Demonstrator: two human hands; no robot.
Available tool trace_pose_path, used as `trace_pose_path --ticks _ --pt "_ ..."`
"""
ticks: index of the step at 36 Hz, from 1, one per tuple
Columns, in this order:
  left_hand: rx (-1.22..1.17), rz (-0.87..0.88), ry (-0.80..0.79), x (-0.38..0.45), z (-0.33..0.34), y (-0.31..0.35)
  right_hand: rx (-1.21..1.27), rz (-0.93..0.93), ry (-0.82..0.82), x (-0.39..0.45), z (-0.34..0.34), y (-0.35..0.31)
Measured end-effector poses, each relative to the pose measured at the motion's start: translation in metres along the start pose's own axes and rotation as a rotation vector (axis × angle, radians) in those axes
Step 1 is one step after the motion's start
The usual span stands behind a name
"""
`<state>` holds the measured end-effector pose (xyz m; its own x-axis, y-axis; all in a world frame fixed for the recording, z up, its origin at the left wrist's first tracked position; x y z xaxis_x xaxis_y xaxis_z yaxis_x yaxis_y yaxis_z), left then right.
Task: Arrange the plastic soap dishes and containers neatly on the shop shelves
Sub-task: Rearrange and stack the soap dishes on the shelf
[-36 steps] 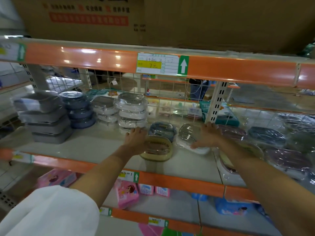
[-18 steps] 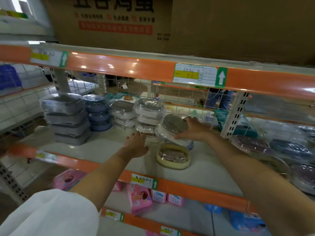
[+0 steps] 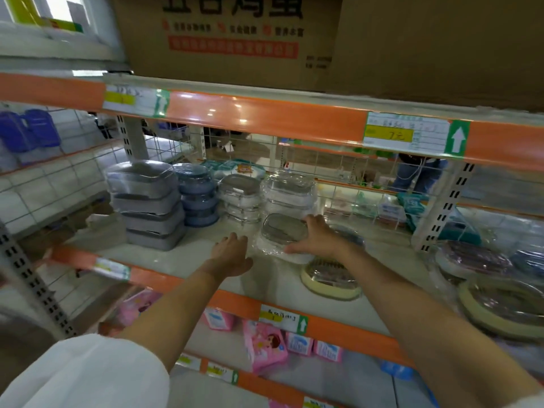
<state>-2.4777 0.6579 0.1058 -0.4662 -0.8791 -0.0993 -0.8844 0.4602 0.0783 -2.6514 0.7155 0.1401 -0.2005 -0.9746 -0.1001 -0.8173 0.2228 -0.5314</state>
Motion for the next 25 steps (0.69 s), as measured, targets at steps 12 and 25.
trace_pose_path --ticks 12,25 --pt "-0.071 0.024 0.017 0.013 -0.013 -0.025 0.266 -0.138 0.187 0.016 -0.070 -0.056" --pt "-0.039 0.125 0.076 0.028 -0.030 -0.008 0.430 -0.064 0.511 0.036 -0.118 -0.030"
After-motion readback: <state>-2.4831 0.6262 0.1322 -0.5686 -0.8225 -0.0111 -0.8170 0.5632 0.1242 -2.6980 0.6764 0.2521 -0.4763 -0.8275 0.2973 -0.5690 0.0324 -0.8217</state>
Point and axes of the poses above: each hand's wrist, its own x-axis towards the middle knuckle, its own z-axis out of the palm, y = z × x, the point moved 10 cm from there along x, towards the middle knuckle, and after that the axes turned 3 degrees about x, right-handed, at the moved point
